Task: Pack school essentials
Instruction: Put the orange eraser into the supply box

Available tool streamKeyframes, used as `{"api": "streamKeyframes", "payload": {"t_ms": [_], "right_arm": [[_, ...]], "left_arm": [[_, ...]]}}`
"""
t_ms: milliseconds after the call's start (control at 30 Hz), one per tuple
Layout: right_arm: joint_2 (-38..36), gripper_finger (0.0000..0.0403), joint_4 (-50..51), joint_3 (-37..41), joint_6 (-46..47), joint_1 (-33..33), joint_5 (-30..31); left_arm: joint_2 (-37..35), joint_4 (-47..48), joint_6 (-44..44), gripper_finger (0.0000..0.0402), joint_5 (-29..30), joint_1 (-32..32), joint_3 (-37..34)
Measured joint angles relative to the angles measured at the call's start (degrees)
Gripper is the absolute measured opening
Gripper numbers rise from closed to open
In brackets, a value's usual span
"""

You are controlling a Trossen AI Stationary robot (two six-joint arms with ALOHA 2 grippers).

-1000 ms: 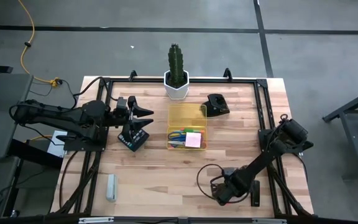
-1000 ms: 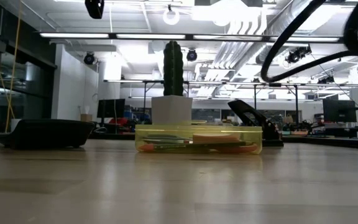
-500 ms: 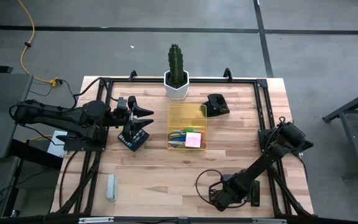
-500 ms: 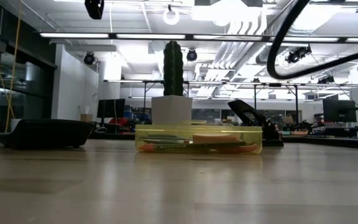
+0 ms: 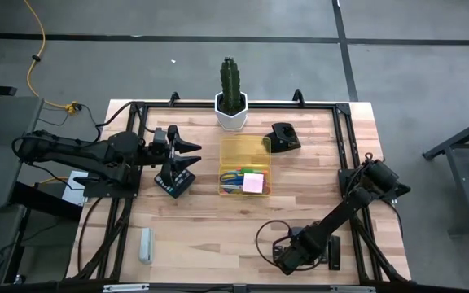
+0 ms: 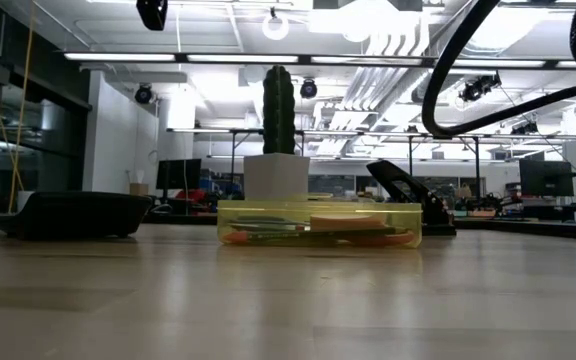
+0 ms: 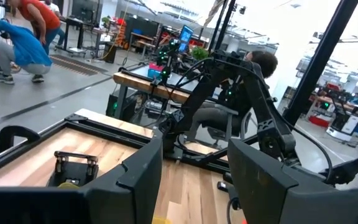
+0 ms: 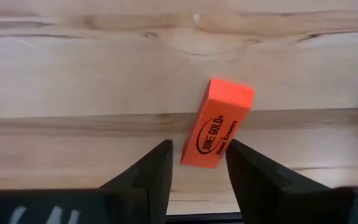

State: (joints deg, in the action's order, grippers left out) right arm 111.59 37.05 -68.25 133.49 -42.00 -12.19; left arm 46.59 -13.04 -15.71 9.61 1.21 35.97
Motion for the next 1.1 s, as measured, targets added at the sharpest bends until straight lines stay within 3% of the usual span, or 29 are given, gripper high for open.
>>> {"api": "streamKeyframes", "payload": {"t_ms": [400, 600, 867, 1100], "right_arm": [[0.00, 0.0070, 2.51, 0.08, -0.04, 0.00, 1.83], [-2.23, 0.0061, 4.77, 0.47, -6.21, -0.30, 3.88], [-13.69, 0.0060, 19.55, 0.60, -25.76, 2.35, 12.06], [-24.42, 0.0060, 16.37, 0.48, -53.84, 13.46, 27.20]], "left_arm": [[0.00, -0.02, 1.35, 0.0170, 0.07, 0.00, 0.00], [0.00, -0.02, 1.36, 0.0170, 0.09, -0.02, 0.00], [0.01, -0.04, 1.06, 0.0170, 0.13, -0.01, 0.00], [0.00, -0.13, -0.34, 0.0170, 0.15, -0.02, 0.00]]}}
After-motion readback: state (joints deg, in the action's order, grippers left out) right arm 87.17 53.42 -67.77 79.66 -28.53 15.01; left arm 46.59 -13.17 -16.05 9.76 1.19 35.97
